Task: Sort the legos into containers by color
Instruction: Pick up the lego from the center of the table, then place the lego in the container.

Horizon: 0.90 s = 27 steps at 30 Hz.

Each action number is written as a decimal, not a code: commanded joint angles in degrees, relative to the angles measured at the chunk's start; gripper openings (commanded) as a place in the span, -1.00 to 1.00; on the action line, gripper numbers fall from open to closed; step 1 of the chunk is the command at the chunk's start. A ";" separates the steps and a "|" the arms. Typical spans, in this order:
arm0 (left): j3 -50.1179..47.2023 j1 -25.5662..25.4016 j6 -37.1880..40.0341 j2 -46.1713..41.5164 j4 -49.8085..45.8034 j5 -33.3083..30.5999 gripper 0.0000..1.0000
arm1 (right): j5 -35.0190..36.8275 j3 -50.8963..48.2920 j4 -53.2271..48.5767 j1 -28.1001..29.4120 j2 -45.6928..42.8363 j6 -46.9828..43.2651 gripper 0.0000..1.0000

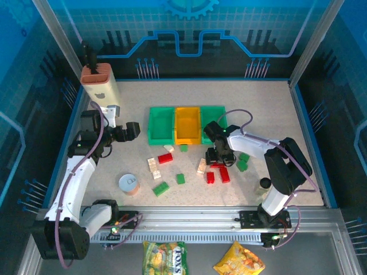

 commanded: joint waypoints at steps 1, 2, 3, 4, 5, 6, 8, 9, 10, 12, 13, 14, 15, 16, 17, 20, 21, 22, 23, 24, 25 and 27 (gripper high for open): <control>-0.58 0.57 0.47 0.03 0.67 1.27 0.99 | 1.34 3.79 -2.62 0.43 -0.34 -1.21 0.27; -0.60 0.62 0.43 0.03 0.61 1.32 0.98 | 1.48 4.71 -2.83 0.19 -0.44 -1.71 0.27; -0.60 0.62 0.43 0.03 0.60 1.26 0.99 | 1.75 5.49 -3.12 0.09 -0.44 -2.14 0.27; -0.61 0.61 0.48 0.04 0.56 1.33 0.99 | 2.68 7.32 -4.06 -0.04 -0.24 -3.09 0.27; -0.58 0.57 0.55 0.08 0.52 1.33 0.99 | 3.38 8.66 -4.68 -0.20 0.01 -3.74 0.27; -0.60 0.62 0.56 0.03 0.58 1.26 0.99 | 4.01 9.96 -5.23 -0.37 0.21 -4.40 0.27; -0.55 0.62 0.51 0.03 0.61 1.42 0.98 | 4.48 12.48 -5.81 -1.24 0.65 -5.66 0.27; -0.60 0.62 0.43 0.03 0.64 1.35 0.99 | 4.38 13.78 -5.84 -1.82 0.88 -6.36 0.27; -0.61 0.63 0.50 0.03 0.61 1.43 0.98 | 4.41 15.13 -6.01 -2.46 1.17 -6.94 0.27; -0.59 0.65 0.45 -0.14 0.58 1.52 0.99 | 4.44 17.62 -6.09 -3.58 2.03 -7.98 0.28; -0.60 0.62 0.45 -0.18 0.56 1.40 0.99 | 4.12 19.13 -6.09 -4.24 2.65 -8.53 0.28; -0.65 0.62 0.48 -0.31 0.58 1.38 0.99 | 3.70 20.72 -6.18 -4.84 3.27 -9.00 0.28; -0.68 0.62 0.52 -0.38 0.59 1.31 0.99 | 3.46 22.21 -6.25 -5.42 4.03 -9.51 0.28; -0.69 0.67 0.50 -0.49 0.60 1.28 0.99 | 3.39 23.42 -6.39 -5.90 4.79 -9.95 0.29; -0.69 0.64 0.51 -0.54 0.57 1.31 0.99 | 3.42 24.78 -6.52 -6.34 5.60 -10.51 0.29; -0.74 0.62 0.56 -0.67 0.54 1.31 0.98 | 3.82 27.60 -6.97 -7.48 8.07 -11.34 0.29; -0.69 0.62 0.52 -0.65 0.58 1.21 0.99 | 3.88 28.48 -6.89 -7.86 9.03 -11.62 0.29; -0.67 0.62 0.55 -0.75 0.58 1.15 0.99 | 3.79 29.08 -6.88 -8.15 9.82 -11.72 0.29; -0.69 0.64 0.52 -0.72 0.60 1.14 0.99 | 3.57 29.74 -6.79 -8.45 10.62 -11.82 0.29; -0.69 0.62 0.54 -0.69 0.60 1.19 0.98 | 3.56 30.24 -6.79 -8.74 11.19 -11.96 0.29; -0.71 0.63 0.54 -0.68 0.59 1.33 0.99 | 3.62 30.39 -6.59 -8.99 11.63 -12.06 0.30; -0.78 0.65 0.47 -0.76 0.60 1.39 0.98 | 3.18 30.57 -6.06 -9.51 12.54 -12.11 0.30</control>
